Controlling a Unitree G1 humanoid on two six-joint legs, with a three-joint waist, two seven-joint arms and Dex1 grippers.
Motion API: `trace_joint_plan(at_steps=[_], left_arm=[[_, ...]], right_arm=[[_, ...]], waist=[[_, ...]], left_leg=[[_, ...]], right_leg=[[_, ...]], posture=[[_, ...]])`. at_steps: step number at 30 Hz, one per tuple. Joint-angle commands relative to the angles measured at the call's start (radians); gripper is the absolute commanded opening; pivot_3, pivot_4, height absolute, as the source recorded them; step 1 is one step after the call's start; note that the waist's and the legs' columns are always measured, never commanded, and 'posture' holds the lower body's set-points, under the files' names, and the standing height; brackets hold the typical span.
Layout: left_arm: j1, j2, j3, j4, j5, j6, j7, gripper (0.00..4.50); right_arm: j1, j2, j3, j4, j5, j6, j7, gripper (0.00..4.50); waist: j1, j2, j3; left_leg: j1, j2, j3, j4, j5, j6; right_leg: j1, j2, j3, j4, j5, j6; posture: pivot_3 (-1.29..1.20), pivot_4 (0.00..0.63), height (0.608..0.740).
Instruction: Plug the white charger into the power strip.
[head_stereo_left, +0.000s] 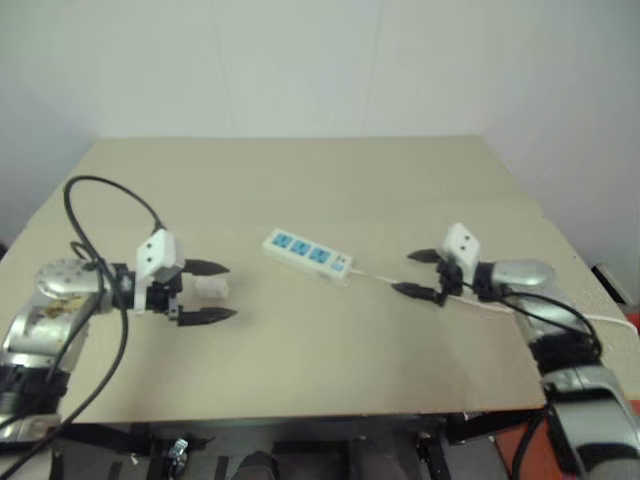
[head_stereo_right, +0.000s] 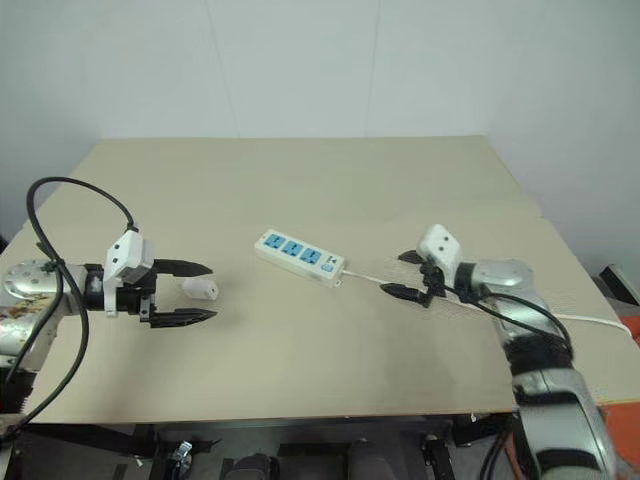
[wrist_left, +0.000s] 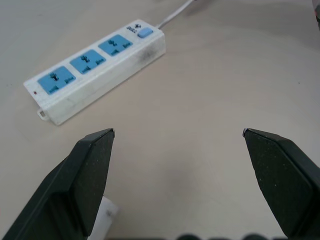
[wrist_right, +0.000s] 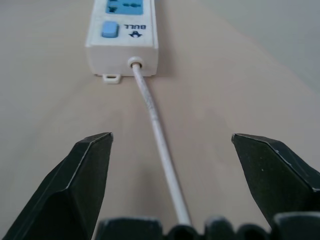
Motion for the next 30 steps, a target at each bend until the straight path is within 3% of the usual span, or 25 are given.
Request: trace_joint_plan(at_steps=[1,5,9,18,23,30], left_arm=[[0.045,-0.001,0.036,-0.081,-0.02,0.007,0.036,4.5],[0.132,0.027,0.087,-0.134,-0.026,0.025,0.056,4.5],[0.143,0.04,0.101,-0.124,-0.017,0.016,0.059,4.5],[0.063,0.006,0.046,-0.08,-0.001,-0.005,0.051,4.5],[0.05,0.006,0.027,-0.057,0.014,-0.022,0.047,4.5],[0.04,0.003,0.018,-0.046,-0.001,-0.014,0.027,4.5]], right_arm=[[-0.096,0.051,0.024,0.199,-0.074,-0.114,-0.035,4.46],[-0.164,0.099,0.023,0.324,-0.097,-0.11,-0.001,4.46],[-0.172,0.111,0.033,0.348,-0.124,-0.152,0.014,3.29],[-0.133,0.114,0.012,0.284,-0.108,-0.16,0.06,0.02],[-0.03,0.051,-0.011,0.122,-0.08,-0.15,0.11,0.02],[0.236,-0.116,-0.097,-0.248,0.037,-0.04,0.173,0.02]], waist=[[0.0,0.0,0.0],[0.0,0.0,0.0],[0.0,0.0,0.0],[-0.001,0.0,0.0],[0.0,0.001,0.0],[0.015,0.001,0.0]], left_leg=[[0.0,0.0,0.0,0.0,0.0,0.0],[0.0,0.0,-0.001,0.0,0.0,0.0],[0.001,0.0,-0.002,0.0,0.0,0.0],[0.002,0.0,-0.002,0.0,0.0,0.0],[0.002,0.0,-0.002,0.0,0.0,0.0],[0.0,-0.002,-0.002,0.0,0.0,0.0]], right_leg=[[0.0,0.0,0.0,0.0,0.0,0.0],[0.0,-0.001,-0.001,0.001,0.0,0.0],[0.001,-0.001,-0.002,0.001,0.0,-0.001],[0.002,0.0,-0.002,0.002,0.0,-0.001],[0.001,0.0,-0.002,0.002,0.0,-0.001],[0.001,-0.002,-0.003,0.001,0.0,0.0]], posture=[[0.0,0.15,0.74],[0.0,0.15,0.74],[0.0,0.15,0.74],[0.0,0.15,0.74],[0.0,0.15,0.74],[0.0,0.15,0.74]])
